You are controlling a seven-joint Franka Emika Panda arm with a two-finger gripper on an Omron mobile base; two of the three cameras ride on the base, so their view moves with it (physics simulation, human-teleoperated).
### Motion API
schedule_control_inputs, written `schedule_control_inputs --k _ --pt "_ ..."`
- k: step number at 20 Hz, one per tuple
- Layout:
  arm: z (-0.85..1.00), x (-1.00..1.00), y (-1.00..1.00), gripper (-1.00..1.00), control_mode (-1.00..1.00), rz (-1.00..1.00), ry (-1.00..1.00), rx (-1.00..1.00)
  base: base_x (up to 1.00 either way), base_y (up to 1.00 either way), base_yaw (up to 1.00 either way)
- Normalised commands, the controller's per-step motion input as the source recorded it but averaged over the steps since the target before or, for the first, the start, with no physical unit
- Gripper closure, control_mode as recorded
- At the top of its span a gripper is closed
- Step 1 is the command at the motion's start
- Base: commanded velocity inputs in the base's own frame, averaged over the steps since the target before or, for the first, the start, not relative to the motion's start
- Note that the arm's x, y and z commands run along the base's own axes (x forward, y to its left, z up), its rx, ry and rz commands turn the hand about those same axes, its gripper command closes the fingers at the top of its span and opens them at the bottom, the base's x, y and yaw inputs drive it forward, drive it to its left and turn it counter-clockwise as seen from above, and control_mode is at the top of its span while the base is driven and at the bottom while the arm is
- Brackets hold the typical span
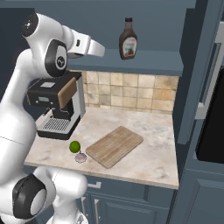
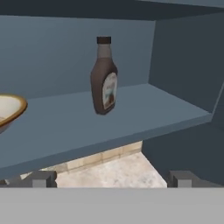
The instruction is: Open the cabinet. Place the bowl and condiment on the counter. Then place the lime and garlic on the cutting board.
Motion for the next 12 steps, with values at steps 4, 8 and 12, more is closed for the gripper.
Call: schedule_control_inputs --k 4,8,12 --pt "0.00 0.26 0.00 -1.00 -1.00 -0.07 0.00 0.00 0.00 0.00 0.00" --pt "0.01 0.27 0.00 -1.00 -1.00 -0.03 0.00 0.00 0.00 0.00 0.00" --pt "0.01 0.23 -0.06 -1.00 -1.00 0.00 0.00 0.00 0.00 0.00 0.00"
